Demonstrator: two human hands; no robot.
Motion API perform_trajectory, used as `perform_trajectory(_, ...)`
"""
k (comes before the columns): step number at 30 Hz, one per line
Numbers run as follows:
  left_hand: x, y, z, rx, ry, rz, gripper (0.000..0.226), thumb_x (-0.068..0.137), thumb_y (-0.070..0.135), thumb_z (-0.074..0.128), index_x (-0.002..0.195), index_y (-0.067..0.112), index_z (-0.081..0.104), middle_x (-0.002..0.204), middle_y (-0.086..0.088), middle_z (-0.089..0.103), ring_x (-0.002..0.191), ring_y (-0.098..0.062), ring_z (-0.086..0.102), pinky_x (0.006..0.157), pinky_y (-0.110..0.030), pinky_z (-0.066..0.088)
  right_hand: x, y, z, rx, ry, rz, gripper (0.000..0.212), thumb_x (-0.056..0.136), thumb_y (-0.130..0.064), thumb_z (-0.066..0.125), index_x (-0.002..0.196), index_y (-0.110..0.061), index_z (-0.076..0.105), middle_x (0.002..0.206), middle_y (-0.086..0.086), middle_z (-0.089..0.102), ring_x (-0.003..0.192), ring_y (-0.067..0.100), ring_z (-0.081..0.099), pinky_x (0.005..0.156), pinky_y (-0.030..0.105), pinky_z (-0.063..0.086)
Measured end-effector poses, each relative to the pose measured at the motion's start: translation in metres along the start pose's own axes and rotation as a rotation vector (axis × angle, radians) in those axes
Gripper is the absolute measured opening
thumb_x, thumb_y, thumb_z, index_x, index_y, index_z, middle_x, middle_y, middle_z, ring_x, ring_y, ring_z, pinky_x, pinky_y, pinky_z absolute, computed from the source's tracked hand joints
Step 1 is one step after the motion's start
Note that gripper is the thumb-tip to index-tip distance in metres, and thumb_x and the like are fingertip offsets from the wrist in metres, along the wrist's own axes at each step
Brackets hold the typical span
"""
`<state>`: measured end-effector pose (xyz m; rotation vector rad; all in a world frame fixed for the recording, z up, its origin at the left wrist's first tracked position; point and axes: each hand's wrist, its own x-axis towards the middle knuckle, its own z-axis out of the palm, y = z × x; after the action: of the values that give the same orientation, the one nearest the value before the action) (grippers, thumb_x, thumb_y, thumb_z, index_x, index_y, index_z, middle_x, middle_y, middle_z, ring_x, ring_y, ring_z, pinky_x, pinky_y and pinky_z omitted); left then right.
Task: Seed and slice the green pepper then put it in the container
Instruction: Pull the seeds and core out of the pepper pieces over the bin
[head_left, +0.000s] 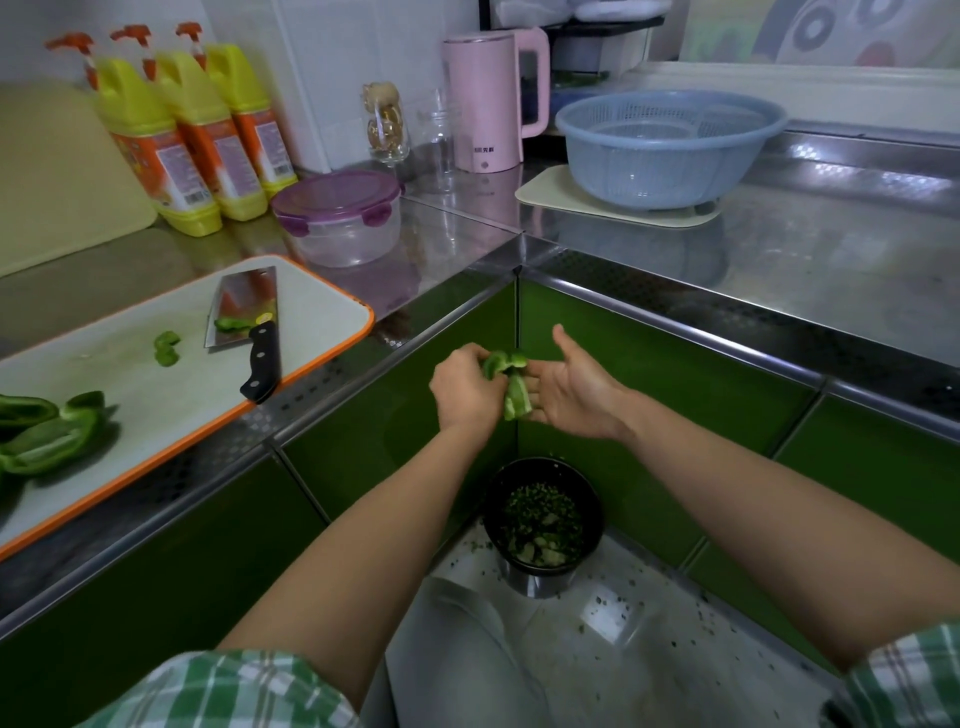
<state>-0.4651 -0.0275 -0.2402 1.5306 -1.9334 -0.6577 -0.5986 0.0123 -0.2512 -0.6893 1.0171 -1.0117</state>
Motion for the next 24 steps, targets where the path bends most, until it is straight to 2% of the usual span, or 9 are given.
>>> perform_trajectory(2, 0.003, -0.006, -0.005, 0.046, 0.059, -0.037, 0.022, 0.085, 0.013, 0.071, 0.106, 0.012, 0.068, 0.103, -0.006, 0.07, 0.099, -0.022, 0.065, 0.085, -0.03, 0.05, -0.001, -0.002, -0.006, 0.053, 0.015, 0.011, 0.091, 0.09, -0.071, 0.005, 0.15, -0.004, 0.018, 0.153, 0.021, 0.027, 0.142, 0.03, 0.029, 0.119, 0.046, 0.016)
perform_trajectory(5, 0.004, -0.009, -0.007, 0.016, 0.042, -0.015, 0.018, 0.084, 0.014, 0.072, 0.102, 0.012, 0.069, 0.096, -0.004, 0.07, 0.088, -0.016, 0.064, 0.078, -0.025, 0.048, -0.001, -0.003, -0.012, 0.052, 0.071, -0.006, 0.09, 0.091, -0.07, 0.006, 0.151, -0.004, 0.011, 0.156, 0.019, 0.019, 0.144, 0.031, 0.022, 0.12, 0.046, 0.013)
perform_trajectory(9, -0.005, 0.005, 0.004, -0.062, -0.066, 0.084, 0.014, 0.082, 0.014, 0.074, 0.095, 0.014, 0.07, 0.087, -0.002, 0.07, 0.079, -0.016, 0.064, 0.07, -0.023, 0.047, 0.002, -0.003, -0.007, -0.002, 0.036, 0.002, 0.094, 0.091, -0.07, 0.002, 0.136, 0.0, 0.045, 0.14, 0.024, 0.047, 0.13, 0.033, 0.045, 0.113, 0.045, 0.03)
perform_trajectory(13, 0.002, -0.003, -0.002, 0.016, 0.037, -0.04, 0.016, 0.086, 0.014, 0.07, 0.103, 0.013, 0.069, 0.099, -0.003, 0.07, 0.087, -0.014, 0.061, 0.071, -0.019, 0.04, -0.006, -0.004, -0.013, -0.003, 0.008, 0.038, 0.097, 0.09, -0.071, 0.003, 0.142, 0.004, 0.033, 0.149, 0.021, 0.033, 0.141, 0.031, 0.03, 0.119, 0.046, 0.015)
perform_trajectory(16, 0.006, -0.009, -0.004, -0.042, 0.006, -0.035, 0.018, 0.085, 0.017, 0.072, 0.102, 0.012, 0.069, 0.092, -0.001, 0.067, 0.079, -0.01, 0.056, 0.07, -0.02, 0.041, -0.003, -0.003, -0.018, 0.005, 0.073, 0.049, 0.095, 0.09, -0.071, 0.005, 0.148, 0.003, 0.021, 0.155, 0.02, 0.022, 0.144, 0.032, 0.021, 0.12, 0.046, 0.013)
perform_trajectory(17, 0.004, -0.007, -0.002, -0.082, -0.028, -0.002, 0.017, 0.084, 0.018, 0.073, 0.1, 0.013, 0.069, 0.088, 0.0, 0.067, 0.077, -0.012, 0.057, 0.069, -0.022, 0.044, -0.001, -0.003, -0.017, 0.006, 0.077, 0.054, 0.096, 0.09, -0.072, 0.005, 0.148, 0.003, 0.02, 0.154, 0.021, 0.025, 0.143, 0.031, 0.026, 0.119, 0.045, 0.016)
perform_trajectory(20, -0.001, 0.002, 0.005, -0.116, -0.072, 0.031, 0.014, 0.083, 0.016, 0.074, 0.095, 0.015, 0.068, 0.078, 0.005, 0.061, 0.075, -0.012, 0.057, 0.067, -0.023, 0.044, 0.002, -0.003, -0.012, -0.018, 0.034, 0.055, 0.099, 0.09, -0.072, 0.003, 0.136, 0.005, 0.043, 0.133, 0.023, 0.053, 0.12, 0.029, 0.051, 0.109, 0.041, 0.033)
perform_trajectory(22, 0.0, 0.001, 0.004, -0.054, -0.011, -0.025, 0.014, 0.085, 0.015, 0.071, 0.099, 0.014, 0.067, 0.086, 0.003, 0.062, 0.079, -0.01, 0.055, 0.069, -0.019, 0.04, -0.001, -0.002, -0.014, -0.03, 0.025, 0.057, 0.1, 0.09, -0.072, 0.002, 0.133, 0.006, 0.047, 0.138, 0.022, 0.05, 0.13, 0.03, 0.045, 0.115, 0.044, 0.026)
perform_trajectory(24, 0.004, -0.006, -0.001, -0.041, 0.046, -0.095, 0.016, 0.088, 0.015, 0.069, 0.103, 0.013, 0.066, 0.094, 0.0, 0.064, 0.084, -0.01, 0.055, 0.072, -0.018, 0.038, -0.005, -0.001, -0.021, -0.049, 0.062, 0.05, 0.099, 0.09, -0.07, 0.001, 0.131, 0.005, 0.05, 0.148, 0.019, 0.038, 0.141, 0.03, 0.029, 0.119, 0.047, 0.016)
